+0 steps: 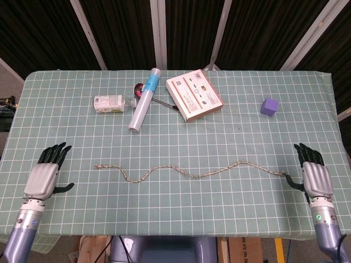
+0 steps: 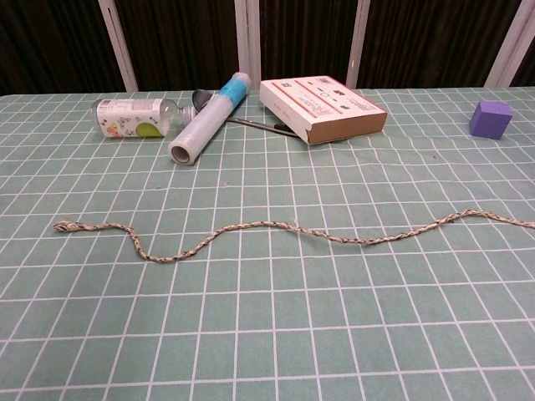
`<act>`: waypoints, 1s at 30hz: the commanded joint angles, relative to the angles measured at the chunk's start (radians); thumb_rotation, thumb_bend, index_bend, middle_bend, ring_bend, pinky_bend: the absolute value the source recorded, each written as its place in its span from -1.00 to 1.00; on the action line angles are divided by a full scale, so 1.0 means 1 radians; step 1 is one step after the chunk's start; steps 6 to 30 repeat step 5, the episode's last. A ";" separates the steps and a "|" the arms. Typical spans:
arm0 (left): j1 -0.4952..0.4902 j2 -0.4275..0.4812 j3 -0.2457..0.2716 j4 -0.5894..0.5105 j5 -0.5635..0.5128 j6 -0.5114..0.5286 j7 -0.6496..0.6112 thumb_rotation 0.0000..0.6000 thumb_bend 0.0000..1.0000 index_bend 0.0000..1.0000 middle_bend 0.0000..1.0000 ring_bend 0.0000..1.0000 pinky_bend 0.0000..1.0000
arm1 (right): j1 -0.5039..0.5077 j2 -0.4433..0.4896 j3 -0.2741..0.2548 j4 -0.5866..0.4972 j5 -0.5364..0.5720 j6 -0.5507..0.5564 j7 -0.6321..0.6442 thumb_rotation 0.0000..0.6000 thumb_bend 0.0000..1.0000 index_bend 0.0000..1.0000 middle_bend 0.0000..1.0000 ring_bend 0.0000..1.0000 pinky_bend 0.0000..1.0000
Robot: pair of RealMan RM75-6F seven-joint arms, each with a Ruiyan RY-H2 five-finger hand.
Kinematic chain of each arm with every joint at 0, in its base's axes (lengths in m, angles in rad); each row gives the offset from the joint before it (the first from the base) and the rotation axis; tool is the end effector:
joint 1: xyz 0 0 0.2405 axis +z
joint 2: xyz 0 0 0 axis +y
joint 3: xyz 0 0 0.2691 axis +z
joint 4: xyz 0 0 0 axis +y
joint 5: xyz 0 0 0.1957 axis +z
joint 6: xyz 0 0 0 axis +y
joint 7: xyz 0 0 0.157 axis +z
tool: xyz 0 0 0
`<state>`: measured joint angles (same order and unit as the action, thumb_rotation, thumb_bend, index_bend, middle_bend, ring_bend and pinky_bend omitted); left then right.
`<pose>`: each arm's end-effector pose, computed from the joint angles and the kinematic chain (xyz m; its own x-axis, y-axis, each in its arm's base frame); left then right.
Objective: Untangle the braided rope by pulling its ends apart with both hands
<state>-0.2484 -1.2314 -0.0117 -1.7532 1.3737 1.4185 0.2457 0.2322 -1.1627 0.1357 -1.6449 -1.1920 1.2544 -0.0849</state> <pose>-0.2697 0.2281 0.1197 0.3911 0.0870 0.9162 0.9197 -0.0739 -0.3856 -0.3217 -0.2517 0.1537 0.3260 -0.1172 0.9381 -0.9312 0.1315 0.3400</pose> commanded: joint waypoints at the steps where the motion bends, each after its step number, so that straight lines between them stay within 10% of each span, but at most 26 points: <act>1: 0.091 0.069 0.070 0.028 0.133 0.126 -0.097 1.00 -0.95 -0.99 -1.00 -1.00 -1.00 | -0.083 0.074 -0.081 -0.060 -0.173 0.113 0.091 1.00 -0.32 -1.00 -1.00 -1.00 -1.00; 30: 0.148 0.096 0.099 0.077 0.185 0.203 -0.125 1.00 -0.97 -1.00 -1.00 -1.00 -1.00 | -0.133 0.111 -0.119 -0.051 -0.272 0.196 0.144 1.00 -0.33 -1.00 -1.00 -1.00 -1.00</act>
